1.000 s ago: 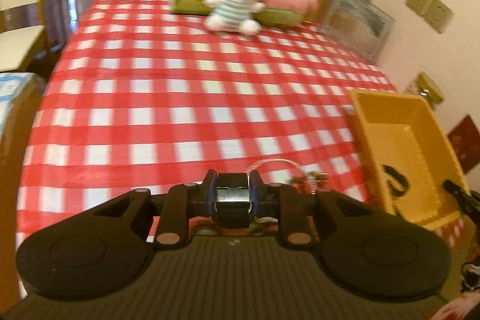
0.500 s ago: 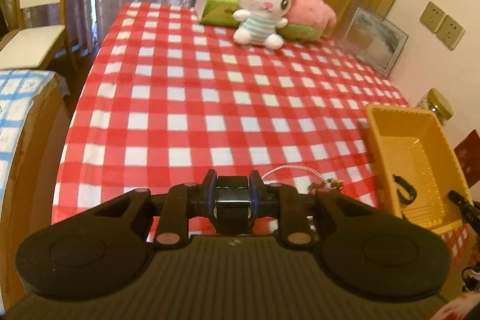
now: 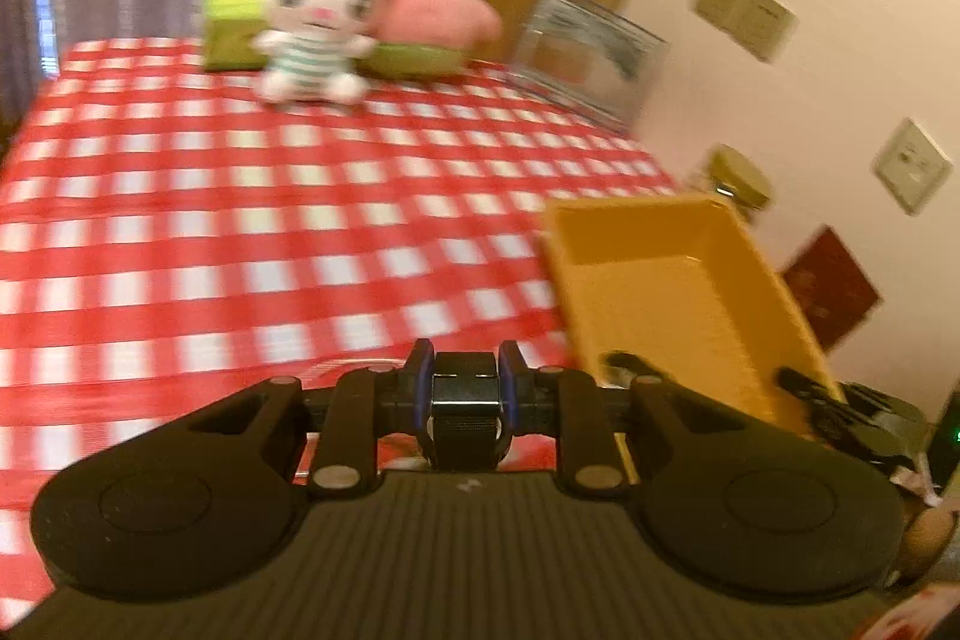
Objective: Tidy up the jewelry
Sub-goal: 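Lift the black piece with the left tool and carry it over the tray, then open the left tool to drop the black piece into the tray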
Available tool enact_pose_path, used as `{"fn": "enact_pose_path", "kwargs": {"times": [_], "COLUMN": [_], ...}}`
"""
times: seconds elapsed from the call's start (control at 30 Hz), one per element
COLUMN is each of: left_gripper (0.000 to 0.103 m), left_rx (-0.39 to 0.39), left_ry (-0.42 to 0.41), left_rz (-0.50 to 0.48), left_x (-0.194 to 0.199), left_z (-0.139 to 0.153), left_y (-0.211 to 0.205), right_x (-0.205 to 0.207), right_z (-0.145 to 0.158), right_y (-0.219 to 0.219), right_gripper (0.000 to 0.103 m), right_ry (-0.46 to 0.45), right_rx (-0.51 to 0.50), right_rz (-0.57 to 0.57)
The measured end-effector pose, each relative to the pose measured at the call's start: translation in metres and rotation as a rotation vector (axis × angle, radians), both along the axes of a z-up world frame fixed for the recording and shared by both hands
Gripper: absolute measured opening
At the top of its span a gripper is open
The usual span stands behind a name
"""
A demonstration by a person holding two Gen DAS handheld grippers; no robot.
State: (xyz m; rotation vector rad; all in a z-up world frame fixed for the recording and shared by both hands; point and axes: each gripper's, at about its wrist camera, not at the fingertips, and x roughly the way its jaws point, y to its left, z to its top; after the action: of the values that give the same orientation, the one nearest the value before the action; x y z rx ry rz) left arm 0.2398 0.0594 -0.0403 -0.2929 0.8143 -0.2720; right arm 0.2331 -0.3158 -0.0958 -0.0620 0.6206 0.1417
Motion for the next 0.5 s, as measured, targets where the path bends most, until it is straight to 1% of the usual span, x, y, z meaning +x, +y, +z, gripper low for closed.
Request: {"fn": "enact_pose_path", "kwargs": {"times": [0.2,0.37,0.5], "left_gripper": [0.020,0.020,0.020], "left_rx": [-0.063,-0.079,-0.066], "left_ry": [0.008,0.046,0.067], "left_rz": [-0.149,-0.237,-0.274], "left_x": [0.002,0.008,0.013], "left_z": [-0.014,-0.029,-0.039], "left_y": [-0.067,-0.112,-0.132], "right_x": [-0.003,-0.004,-0.002], "right_z": [0.003,0.006,0.007], "right_y": [0.005,0.007,0.010], "right_gripper": [0.004,0.004,0.004], "right_ry": [0.003,0.011,0.017], "right_rx": [-0.009,-0.017,-0.021], "right_rz": [-0.001,0.004,0.002]}}
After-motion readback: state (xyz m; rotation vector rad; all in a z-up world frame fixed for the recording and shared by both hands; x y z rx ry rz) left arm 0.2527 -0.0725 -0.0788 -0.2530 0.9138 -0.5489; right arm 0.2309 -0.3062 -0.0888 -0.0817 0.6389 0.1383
